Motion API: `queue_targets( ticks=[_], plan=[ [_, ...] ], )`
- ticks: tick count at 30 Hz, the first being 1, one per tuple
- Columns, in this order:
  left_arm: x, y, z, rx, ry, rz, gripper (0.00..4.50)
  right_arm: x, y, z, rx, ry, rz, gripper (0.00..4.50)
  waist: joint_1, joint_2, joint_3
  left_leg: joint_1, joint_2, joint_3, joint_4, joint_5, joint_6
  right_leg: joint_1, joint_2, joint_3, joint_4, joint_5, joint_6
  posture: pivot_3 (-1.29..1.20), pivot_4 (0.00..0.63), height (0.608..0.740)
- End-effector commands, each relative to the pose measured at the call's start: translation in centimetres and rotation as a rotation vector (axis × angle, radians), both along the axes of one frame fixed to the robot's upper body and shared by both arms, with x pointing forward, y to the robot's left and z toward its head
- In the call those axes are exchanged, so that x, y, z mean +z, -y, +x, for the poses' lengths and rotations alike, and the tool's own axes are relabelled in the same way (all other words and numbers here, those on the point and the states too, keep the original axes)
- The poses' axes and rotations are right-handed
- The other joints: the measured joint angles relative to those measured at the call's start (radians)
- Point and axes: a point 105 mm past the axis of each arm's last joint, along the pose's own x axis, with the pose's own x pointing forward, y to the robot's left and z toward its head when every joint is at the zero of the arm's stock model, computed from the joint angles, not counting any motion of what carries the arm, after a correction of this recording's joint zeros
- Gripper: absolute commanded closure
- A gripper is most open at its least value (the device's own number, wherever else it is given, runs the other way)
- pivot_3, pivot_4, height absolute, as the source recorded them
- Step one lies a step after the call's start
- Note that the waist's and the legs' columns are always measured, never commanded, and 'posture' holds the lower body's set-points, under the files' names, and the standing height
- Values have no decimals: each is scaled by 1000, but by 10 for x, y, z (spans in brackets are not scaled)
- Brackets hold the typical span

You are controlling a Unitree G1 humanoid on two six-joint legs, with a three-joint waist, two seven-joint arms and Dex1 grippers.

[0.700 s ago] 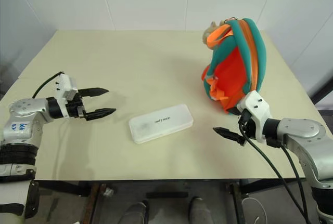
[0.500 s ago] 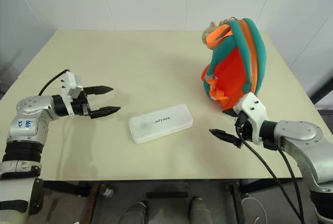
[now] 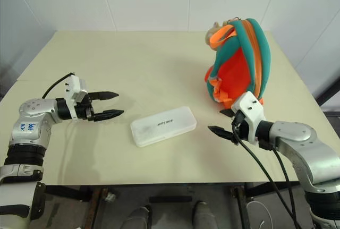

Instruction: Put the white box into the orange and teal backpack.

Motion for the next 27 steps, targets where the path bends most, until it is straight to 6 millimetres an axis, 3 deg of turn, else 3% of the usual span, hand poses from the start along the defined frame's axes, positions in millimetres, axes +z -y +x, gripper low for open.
queue_targets(
  ticks=[1, 7, 8, 18, 27],
  plan=[
    [4, -5, -4, 31, -42, 18, 2109, 10, -6, 6, 12, 58, 6, 2280, 1, 0, 0, 0, 0, 0, 0, 0, 0, 0, 0, 0, 0, 0, 0, 0, 150, 740],
    [-9, -6, -14, 42, -149, 36, 4096, -1, -9, 18, -1, 58, -18, 4401, 1, 0, 0, 0, 0, 0, 0, 0, 0, 0, 0, 0, 0, 0, 0, 0, 150, 740],
    [-12, -6, -17, 39, -172, 43, 4458, -5, -9, 22, -8, 58, -31, 4500, 1, 0, 0, 0, 0, 0, 0, 0, 0, 0, 0, 0, 0, 0, 0, 0, 150, 740],
    [-39, 1, -38, 8, -389, 53, 4487, -23, -14, 54, -43, 74, -67, 4500, -1, 0, 0, 0, 1, 0, 0, 0, 0, 0, 1, 0, 1, -1, -2, 0, 150, 740],
    [-56, 16, -35, 50, -392, -25, 4487, -38, -26, 75, -51, 58, -86, 4500, -1, 0, 0, 1, 1, 0, -1, 0, 0, -1, 1, 0, 3, 0, -1, 0, 150, 740]
  ],
)
